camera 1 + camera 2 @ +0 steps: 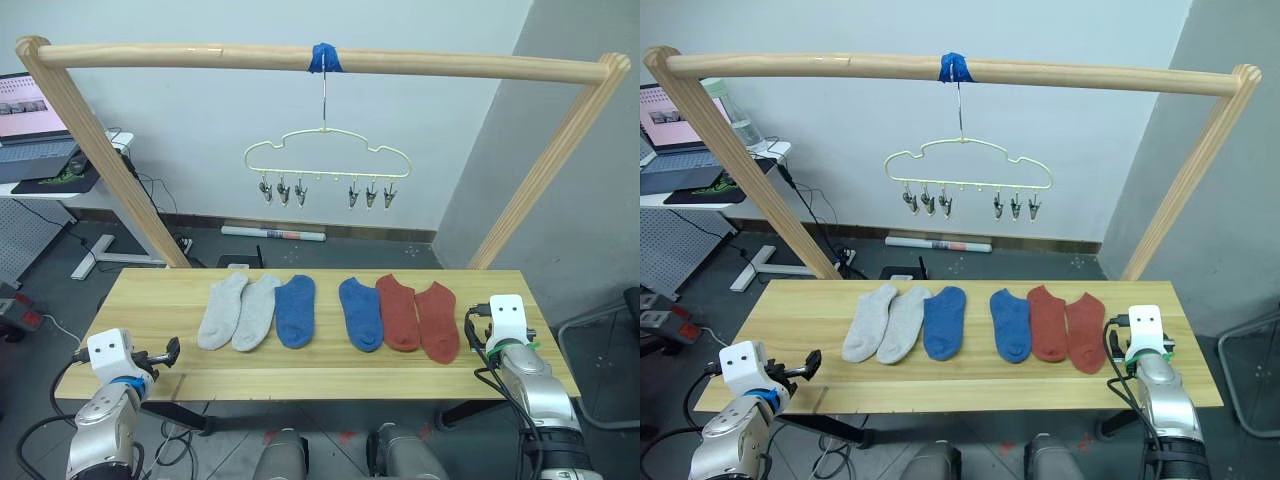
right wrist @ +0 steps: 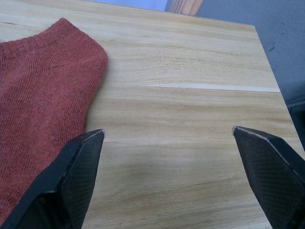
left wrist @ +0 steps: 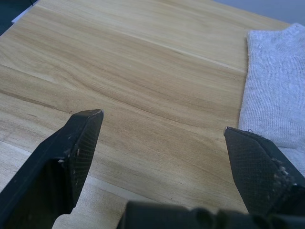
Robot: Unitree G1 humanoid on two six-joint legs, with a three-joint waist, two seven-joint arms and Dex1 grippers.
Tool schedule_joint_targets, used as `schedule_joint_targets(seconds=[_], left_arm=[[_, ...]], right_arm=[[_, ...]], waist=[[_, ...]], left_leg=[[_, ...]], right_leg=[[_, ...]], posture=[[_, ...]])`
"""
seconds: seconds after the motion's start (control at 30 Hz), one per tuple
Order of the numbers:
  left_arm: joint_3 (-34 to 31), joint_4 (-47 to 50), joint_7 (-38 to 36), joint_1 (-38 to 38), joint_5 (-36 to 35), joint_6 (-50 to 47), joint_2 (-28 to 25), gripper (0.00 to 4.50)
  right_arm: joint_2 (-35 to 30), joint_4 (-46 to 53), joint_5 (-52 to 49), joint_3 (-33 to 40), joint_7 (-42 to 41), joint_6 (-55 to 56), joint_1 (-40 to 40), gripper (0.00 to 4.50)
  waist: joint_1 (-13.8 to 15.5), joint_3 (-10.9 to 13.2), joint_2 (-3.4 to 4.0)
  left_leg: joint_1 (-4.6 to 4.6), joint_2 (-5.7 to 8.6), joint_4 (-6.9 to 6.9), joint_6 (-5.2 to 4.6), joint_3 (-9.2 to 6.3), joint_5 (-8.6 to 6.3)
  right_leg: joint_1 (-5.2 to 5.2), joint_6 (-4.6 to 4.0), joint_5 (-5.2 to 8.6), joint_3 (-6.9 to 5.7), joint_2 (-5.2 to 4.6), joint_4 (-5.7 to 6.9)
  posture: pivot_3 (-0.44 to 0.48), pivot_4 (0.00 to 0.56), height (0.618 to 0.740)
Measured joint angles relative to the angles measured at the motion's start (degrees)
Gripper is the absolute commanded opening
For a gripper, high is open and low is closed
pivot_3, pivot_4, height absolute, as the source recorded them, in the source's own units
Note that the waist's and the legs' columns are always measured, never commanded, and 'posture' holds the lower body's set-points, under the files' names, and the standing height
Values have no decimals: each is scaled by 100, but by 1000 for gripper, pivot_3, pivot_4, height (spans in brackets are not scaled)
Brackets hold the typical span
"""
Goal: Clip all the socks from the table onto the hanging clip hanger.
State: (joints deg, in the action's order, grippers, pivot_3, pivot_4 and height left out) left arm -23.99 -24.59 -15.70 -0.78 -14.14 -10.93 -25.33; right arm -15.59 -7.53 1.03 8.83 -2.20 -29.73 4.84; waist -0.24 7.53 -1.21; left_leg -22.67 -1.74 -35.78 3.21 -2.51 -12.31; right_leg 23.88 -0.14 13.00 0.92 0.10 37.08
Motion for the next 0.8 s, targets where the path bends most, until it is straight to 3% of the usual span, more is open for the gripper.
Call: schedule_joint_targets(seconds=[0.47, 0.8], left_arm=[[0, 519, 50, -189, 100, 100, -41, 4479], [-53, 2109, -857, -238, -552, 8, -261, 4479]], right_arm=[[-128, 313, 6, -121, -174, -86, 1, 4500], [-632, 1529, -745, -897, -2277, 134, 252, 4500]], waist=[[3, 2, 1], [0, 117, -3]], left_leg=[[1, -1, 1, 0, 0, 0], [-4, -5, -2, 0, 2, 0]], right_leg=[[0, 0, 0, 0, -1, 0], [7, -1, 0, 1, -1, -1]], posture=[[62, 133, 740], [52, 164, 740]])
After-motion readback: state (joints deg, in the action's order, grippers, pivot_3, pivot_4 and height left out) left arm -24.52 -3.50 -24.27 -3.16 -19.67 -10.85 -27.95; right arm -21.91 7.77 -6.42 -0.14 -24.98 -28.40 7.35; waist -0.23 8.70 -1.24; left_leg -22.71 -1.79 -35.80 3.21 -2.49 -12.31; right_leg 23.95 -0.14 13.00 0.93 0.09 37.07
